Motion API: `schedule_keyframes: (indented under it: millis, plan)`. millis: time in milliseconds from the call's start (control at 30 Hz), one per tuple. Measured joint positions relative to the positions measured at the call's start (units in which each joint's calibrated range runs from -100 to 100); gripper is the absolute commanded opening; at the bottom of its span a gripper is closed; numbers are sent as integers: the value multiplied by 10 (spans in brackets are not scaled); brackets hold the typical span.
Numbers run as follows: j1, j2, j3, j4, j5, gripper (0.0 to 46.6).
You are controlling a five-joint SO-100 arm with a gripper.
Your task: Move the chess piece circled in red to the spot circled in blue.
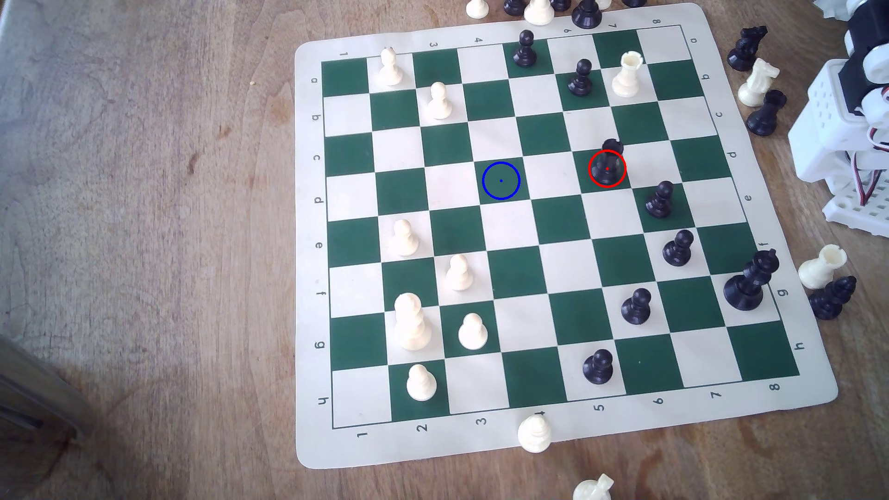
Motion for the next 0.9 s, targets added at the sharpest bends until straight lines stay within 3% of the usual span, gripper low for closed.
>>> schedule_keyframes:
  millis: [100, 267, 400, 433, 633, 767, 800, 900]
  plan:
    - [-7, 0, 0, 53, 2, 2]
    - [-27, 0, 0, 406, 60, 2]
    - [-27, -1, 0, 600, 76, 2]
    - [-27, 0, 0, 700, 77, 2]
    - [-15, 6, 0, 927, 74, 4]
    - [-19, 59, -91, 1143, 65, 5]
    - [-22, 83, -126, 1231, 66, 12]
    - [-27, 151, -206, 1348, 64, 115]
